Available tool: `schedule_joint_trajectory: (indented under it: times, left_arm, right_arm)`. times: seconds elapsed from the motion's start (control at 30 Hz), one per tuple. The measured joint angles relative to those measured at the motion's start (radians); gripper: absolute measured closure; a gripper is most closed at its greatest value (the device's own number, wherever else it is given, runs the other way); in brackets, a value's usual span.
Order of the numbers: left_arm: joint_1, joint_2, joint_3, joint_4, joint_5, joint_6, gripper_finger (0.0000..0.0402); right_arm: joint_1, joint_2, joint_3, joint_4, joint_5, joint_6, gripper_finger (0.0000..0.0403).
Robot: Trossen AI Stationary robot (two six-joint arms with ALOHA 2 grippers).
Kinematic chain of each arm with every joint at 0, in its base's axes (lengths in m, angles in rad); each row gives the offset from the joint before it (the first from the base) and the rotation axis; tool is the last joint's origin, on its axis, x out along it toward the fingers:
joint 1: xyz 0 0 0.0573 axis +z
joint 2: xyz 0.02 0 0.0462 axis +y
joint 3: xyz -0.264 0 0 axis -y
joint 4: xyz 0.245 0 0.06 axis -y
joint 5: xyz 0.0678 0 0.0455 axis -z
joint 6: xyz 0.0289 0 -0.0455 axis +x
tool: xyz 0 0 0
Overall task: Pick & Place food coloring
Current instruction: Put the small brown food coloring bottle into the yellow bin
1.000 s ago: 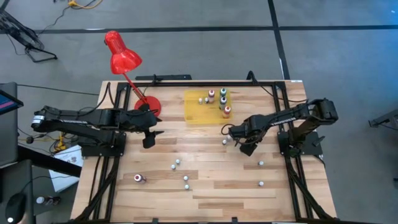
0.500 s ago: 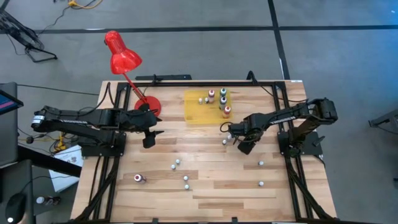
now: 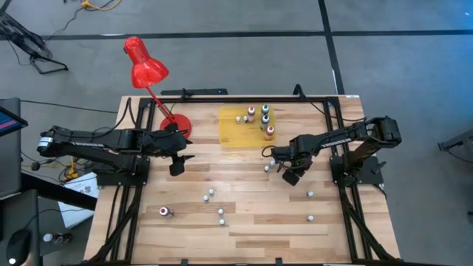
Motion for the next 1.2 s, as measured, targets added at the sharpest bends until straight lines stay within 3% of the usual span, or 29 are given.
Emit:
schedule_joint_trajectory:
  times: [0.3, 0.5, 0.73, 0.97, 1.2]
  left_arm:
    - [0.000, 0.000, 0.000, 0.000, 0.000, 0.015, 0.0159]
    - [0.000, -0.003, 0.000, -0.002, 0.000, 0.015, 0.0159]
    - [0.000, -0.003, 0.000, -0.002, 0.000, 0.016, 0.0159]
    - [0.000, -0.003, 0.000, -0.002, 0.001, 0.015, 0.0159]
    - [0.000, -0.003, 0.000, -0.007, 0.003, 0.015, 0.0159]
  right_arm:
    - [0.045, 0.000, 0.059, -0.037, -0.040, 0.070, 0.0353]
    - [0.103, 0.000, 0.244, -0.152, -0.038, 0.122, 0.0353]
    - [0.108, 0.012, 0.479, -0.152, 0.016, 0.160, 0.0343]
    - [0.013, 0.144, 0.696, -0.161, 0.098, -0.053, 0.0341]
    - [-0.115, 0.343, 0.875, -0.181, 0.104, -0.339, 0.0340]
